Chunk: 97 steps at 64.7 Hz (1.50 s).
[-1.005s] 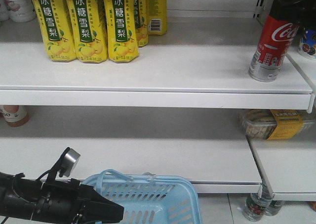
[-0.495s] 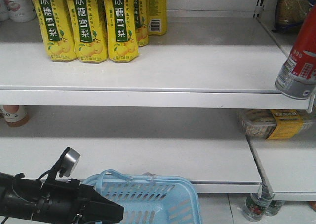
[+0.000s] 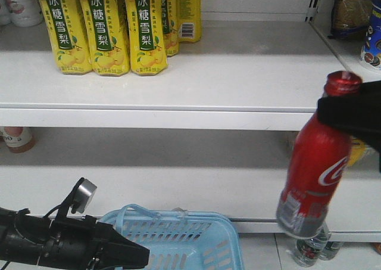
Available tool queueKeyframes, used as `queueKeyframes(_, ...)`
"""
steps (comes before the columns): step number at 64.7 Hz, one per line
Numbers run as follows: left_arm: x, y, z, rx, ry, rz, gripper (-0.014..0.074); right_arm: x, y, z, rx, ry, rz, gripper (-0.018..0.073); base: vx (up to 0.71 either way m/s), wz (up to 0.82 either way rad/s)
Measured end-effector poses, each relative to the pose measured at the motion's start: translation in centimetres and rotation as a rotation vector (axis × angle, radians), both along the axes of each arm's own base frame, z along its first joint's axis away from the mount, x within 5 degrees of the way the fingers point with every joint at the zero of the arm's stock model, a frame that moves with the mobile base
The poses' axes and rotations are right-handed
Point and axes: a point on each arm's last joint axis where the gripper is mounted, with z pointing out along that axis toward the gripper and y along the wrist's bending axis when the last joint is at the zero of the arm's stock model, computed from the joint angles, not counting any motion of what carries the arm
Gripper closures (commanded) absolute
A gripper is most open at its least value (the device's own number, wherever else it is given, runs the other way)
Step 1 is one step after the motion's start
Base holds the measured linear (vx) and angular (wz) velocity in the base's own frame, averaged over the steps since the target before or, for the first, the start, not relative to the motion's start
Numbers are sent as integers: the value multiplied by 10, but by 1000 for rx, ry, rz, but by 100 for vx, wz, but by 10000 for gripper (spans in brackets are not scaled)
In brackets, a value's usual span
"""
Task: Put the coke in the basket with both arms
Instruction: 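Lower the bottle into the basket held by the left gripper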
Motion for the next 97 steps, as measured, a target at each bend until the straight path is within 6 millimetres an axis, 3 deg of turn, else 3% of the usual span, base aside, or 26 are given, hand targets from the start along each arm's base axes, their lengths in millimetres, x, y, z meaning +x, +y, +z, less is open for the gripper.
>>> queueKeyframes(12, 0, 0, 0, 0, 0, 0, 603, 15, 13, -14, -3, 112, 155, 561, 0, 0)
queueKeyframes(42, 0, 0, 0, 0, 0, 0, 603, 67, 26, -57, -50, 335, 210, 561, 0, 0)
queueKeyframes(53, 0, 0, 0, 0, 0, 0, 603, 83, 61, -86, -135, 390, 318, 561, 0, 0)
queueKeyframes(69, 0, 0, 0, 0, 0, 0, 603, 84, 117, -126, -284, 421, 432, 561, 0, 0)
queueKeyframes(82, 0, 0, 0, 0, 0, 0, 603, 94, 139, -161, -386, 464, 402, 561, 0, 0)
queueKeyframes(97, 0, 0, 0, 0, 0, 0, 603, 100, 143, -184, -449, 541, 365, 561, 0, 0)
